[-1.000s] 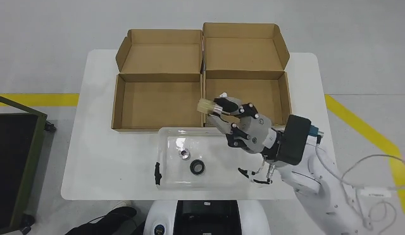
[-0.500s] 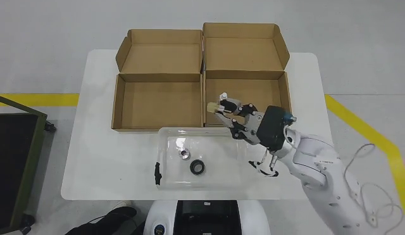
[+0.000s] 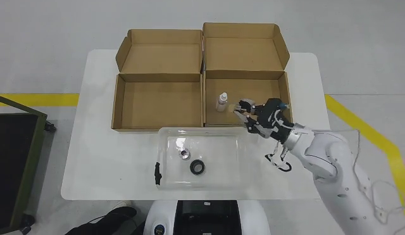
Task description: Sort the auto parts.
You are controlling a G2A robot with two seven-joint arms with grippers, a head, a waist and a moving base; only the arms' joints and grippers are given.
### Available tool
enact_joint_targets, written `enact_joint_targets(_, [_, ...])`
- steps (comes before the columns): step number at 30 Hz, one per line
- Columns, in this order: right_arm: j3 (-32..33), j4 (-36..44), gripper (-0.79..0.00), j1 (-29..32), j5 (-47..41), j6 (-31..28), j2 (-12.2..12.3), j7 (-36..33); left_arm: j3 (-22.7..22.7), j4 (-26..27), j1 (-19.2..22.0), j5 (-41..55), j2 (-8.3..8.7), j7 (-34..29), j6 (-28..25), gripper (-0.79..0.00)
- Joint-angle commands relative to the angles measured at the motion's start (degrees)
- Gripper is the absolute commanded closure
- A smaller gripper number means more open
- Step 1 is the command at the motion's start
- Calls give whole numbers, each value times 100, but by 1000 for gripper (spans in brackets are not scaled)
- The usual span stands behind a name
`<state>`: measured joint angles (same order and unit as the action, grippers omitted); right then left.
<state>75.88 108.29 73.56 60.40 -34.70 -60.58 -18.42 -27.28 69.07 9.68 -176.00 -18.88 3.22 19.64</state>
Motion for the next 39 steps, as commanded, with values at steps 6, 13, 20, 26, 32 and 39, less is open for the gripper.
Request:
enact_joint_targets(6, [-166,-519,0,-248,153,58,-13,-304,0,0,0,0,0,0,0,-785])
enact_joint_targets(13, [-472,-1079,0,-609,420,154,-58,-445,0,0,0,0,0,0,0,-785])
enact_joint_targets(20, [-714,-1597,0,-1023,614,222,-113,-461,0,0,0,0,0,0,0,-785])
enact_joint_targets(26, [-1010,-2026,0,-1413,789,248,-180,-556,0,0,0,0,0,0,0,-785])
enact_joint_targets(32, [-1271,-2403,0,-1732,943,296,-250,-608,0,0,0,0,0,0,0,-785])
enact_joint_targets(39, [-1444,-2669,-135,-1917,992,379,-311,-615,0,0,0,0,0,0,0,-785])
